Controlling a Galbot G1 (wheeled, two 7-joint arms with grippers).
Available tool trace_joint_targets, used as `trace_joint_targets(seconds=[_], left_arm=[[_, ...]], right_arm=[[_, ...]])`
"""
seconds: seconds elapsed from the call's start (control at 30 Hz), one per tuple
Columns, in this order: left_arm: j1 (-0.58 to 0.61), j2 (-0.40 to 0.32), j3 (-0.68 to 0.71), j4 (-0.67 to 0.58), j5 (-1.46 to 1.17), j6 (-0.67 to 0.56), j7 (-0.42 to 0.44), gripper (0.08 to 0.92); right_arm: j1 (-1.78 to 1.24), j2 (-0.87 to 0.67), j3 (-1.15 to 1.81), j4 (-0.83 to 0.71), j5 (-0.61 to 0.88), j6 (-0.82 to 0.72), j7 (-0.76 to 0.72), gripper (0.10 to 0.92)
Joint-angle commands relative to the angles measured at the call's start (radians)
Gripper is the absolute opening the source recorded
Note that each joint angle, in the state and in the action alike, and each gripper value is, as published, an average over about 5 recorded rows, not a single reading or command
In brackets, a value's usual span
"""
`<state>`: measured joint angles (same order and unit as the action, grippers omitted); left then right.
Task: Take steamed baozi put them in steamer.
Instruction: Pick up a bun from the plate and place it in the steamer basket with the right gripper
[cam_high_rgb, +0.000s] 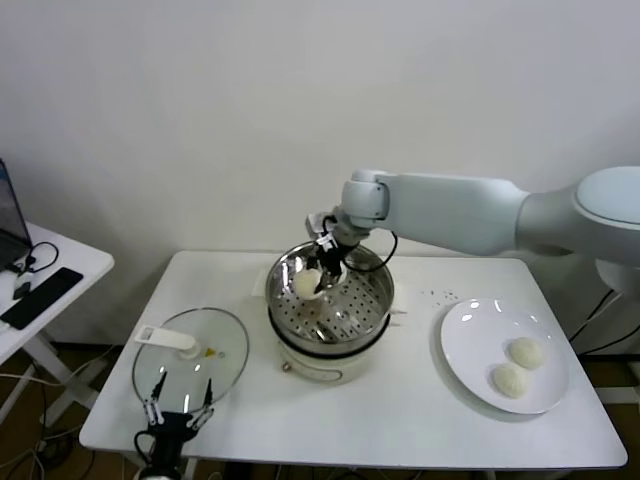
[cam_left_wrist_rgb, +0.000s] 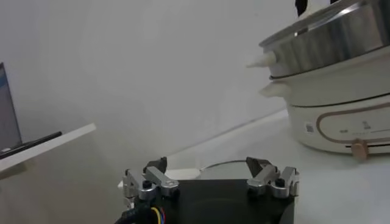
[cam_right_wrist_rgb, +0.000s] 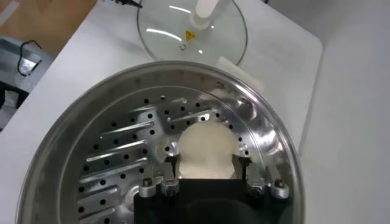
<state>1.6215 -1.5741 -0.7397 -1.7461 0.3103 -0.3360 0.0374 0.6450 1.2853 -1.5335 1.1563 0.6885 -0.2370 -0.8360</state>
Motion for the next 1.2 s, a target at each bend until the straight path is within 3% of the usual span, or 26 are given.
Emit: trace_joint_targets(seconds=[0.03, 0.8, 1.07, 1.2], left_arm=[[-0.001, -0.001, 0.002, 0.003, 0.001, -0.002, 0.0, 0.823], [0.006, 0.001, -0.001, 0.006, 0.009, -0.013, -0.004, 0.823], [0.006, 0.001, -0.004, 0.006, 0.013, -0.015, -0.004, 0.823], [0.009, 0.0, -0.006, 0.0, 0.016, -0.013, -0.004, 0.823]], right_arm=[[-0.044, 0.036, 0.014, -0.039, -0.032, 0.0, 0.005, 0.602], [-0.058, 0.058, 0.024, -0.059, -0.051, 0.012, 0.007, 0.608], [-0.04, 0.041, 0.023, -0.041, -0.028, 0.033, -0.017, 0.784], [0.015, 0.0, 0.0, -0.006, -0.007, 0.048, -0.039, 0.819]])
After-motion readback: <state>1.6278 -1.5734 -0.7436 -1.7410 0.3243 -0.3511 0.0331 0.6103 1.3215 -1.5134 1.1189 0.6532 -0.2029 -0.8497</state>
